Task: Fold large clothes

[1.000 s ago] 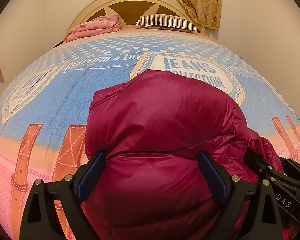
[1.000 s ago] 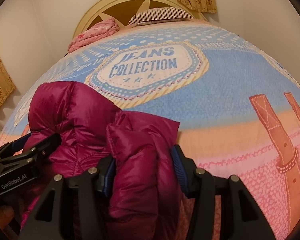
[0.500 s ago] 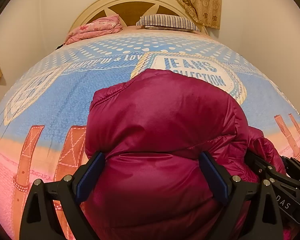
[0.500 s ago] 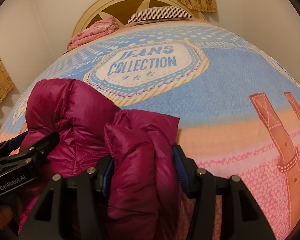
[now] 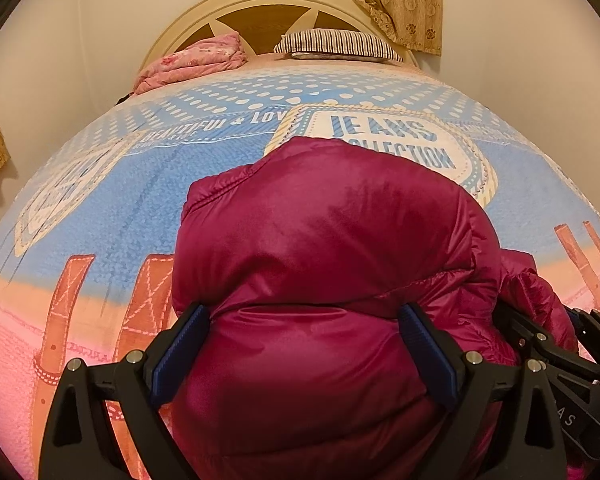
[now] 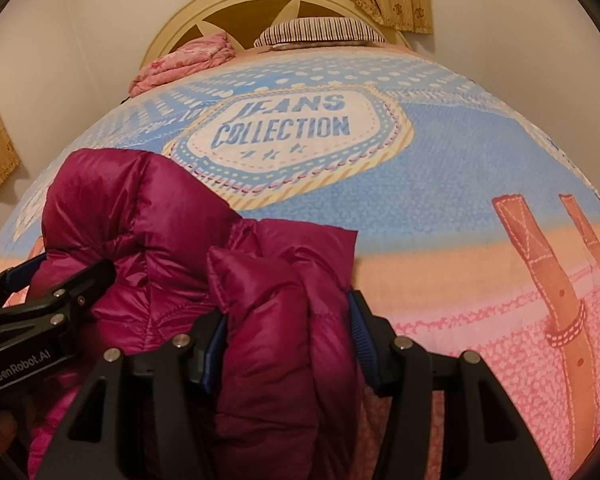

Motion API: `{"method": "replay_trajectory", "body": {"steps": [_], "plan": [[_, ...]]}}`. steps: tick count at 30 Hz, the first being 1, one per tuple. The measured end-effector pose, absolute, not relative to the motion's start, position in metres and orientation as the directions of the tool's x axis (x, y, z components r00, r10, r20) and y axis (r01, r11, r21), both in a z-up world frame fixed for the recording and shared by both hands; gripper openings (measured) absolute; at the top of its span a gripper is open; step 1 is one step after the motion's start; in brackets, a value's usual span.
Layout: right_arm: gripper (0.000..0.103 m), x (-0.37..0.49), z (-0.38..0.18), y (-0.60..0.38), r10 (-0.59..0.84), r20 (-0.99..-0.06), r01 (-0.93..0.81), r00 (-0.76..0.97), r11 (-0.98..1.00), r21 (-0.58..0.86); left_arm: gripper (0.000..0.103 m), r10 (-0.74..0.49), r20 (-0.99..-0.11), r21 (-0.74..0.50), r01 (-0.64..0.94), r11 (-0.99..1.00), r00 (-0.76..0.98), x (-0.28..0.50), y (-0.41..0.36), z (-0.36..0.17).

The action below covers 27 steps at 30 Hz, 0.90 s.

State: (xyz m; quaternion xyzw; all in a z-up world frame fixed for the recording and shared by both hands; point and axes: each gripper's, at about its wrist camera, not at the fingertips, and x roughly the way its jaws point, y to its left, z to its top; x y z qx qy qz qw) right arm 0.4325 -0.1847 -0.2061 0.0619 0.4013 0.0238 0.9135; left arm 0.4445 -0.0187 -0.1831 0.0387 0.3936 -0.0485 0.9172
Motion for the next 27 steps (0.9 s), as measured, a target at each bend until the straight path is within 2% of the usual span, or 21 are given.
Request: {"method": "replay_trajectory", "body": {"steps": [14, 15, 17, 18, 20, 23, 27], "plan": [[0.057, 0.433, -0.206, -0.184, 0.079, -0.738, 0.004, 0.67, 0.994, 0.11, 0.097, -0.024, -0.749, 0.055, 0.098, 0.994, 0.662, 0.44, -0.017, -0.172], [0.059, 0.432, -0.204, -0.183, 0.079, -0.739, -0.001, 0.669, 0.994, 0.105, 0.097, -0.02, -0.753, 0.05, 0.088, 0.995, 0.658, 0.433, -0.012, -0.166], [0.075, 0.427, -0.197, -0.183, 0.047, -0.736, 0.008, 0.675, 0.997, 0.072, 0.097, -0.039, -0.739, 0.025, 0.085, 0.996, 0.673, 0.416, -0.001, -0.154], [0.077, 0.421, -0.191, -0.186, 0.039, -0.73, 0.017, 0.682, 0.998, 0.068, 0.097, -0.041, -0.728, 0.022, 0.082, 0.996, 0.684, 0.404, 0.007, -0.148], [0.08, 0.406, -0.183, -0.192, 0.065, -0.72, 0.014, 0.691, 0.995, 0.103, 0.097, -0.044, -0.725, 0.007, 0.071, 0.997, 0.687, 0.387, 0.019, -0.145], [0.086, 0.385, -0.181, -0.196, 0.057, -0.714, 0.03, 0.698, 0.994, 0.109, 0.097, -0.121, -0.765, -0.078, 0.096, 0.992, 0.633, 0.373, 0.033, -0.161], [0.086, 0.376, -0.194, -0.197, 0.077, -0.74, 0.029, 0.668, 0.991, 0.13, 0.097, -0.199, -0.765, -0.181, 0.093, 0.979, 0.612, 0.37, 0.04, -0.178]]}}
